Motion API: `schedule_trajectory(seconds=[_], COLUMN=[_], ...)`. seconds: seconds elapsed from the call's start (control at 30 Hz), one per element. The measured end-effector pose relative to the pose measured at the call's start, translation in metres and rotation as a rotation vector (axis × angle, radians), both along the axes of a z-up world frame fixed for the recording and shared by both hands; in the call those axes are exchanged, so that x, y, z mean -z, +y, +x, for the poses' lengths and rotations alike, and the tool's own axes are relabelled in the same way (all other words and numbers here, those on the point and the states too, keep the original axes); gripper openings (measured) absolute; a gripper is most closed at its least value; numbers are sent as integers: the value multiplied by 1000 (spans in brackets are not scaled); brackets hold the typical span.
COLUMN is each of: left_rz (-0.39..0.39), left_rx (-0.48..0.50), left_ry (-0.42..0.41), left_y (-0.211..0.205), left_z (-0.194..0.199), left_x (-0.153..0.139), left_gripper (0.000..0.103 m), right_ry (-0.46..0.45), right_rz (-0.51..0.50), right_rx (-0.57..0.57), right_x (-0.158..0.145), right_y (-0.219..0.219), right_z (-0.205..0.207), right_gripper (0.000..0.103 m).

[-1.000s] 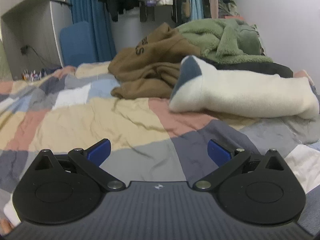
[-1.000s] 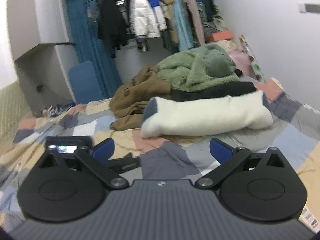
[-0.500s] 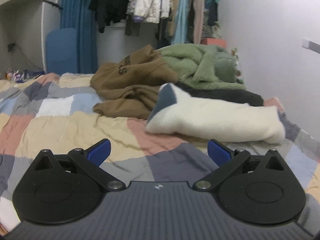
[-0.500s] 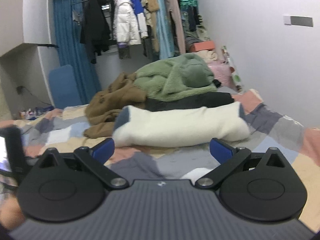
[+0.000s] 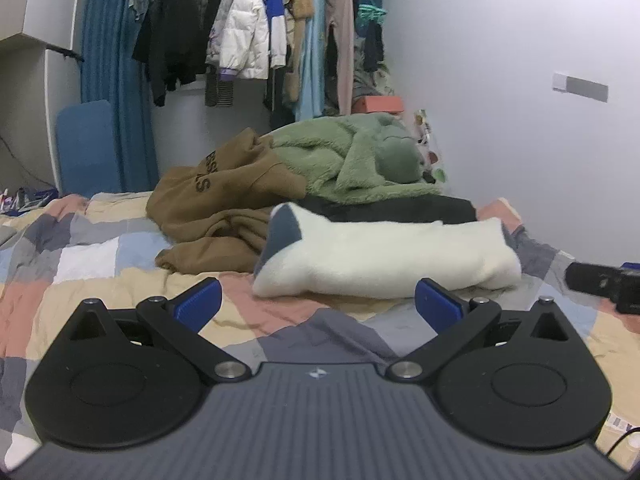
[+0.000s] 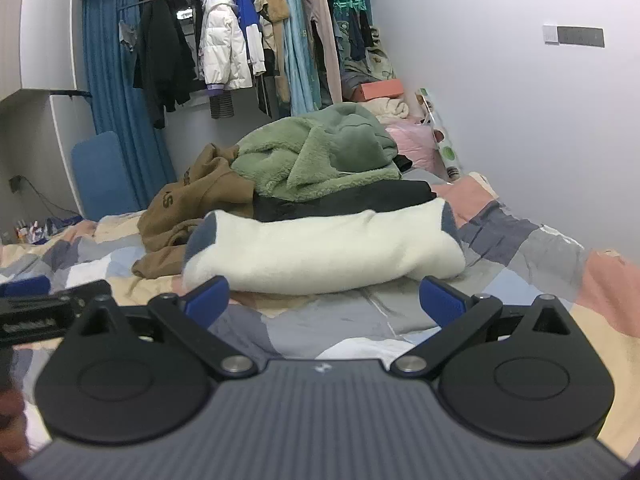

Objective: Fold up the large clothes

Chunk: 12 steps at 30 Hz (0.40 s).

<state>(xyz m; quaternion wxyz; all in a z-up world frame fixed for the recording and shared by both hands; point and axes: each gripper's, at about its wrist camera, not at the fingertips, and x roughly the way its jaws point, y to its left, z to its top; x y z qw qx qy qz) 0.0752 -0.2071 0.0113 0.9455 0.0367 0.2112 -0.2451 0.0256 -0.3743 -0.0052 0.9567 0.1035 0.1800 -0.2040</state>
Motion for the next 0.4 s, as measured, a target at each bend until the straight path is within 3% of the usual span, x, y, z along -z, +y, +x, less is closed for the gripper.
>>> schedule_trajectory(seconds=[0.4], left_rz=[-26], left_rx=[26], left_ry=[12], left_y=[1], left_z=[-4], left_x=[-4], left_gripper=[103], right_ry=[8], right_rz=[2], right_rx=[-1], right_x=[3], right_y=[-7], right_z=[0], right_gripper=[103])
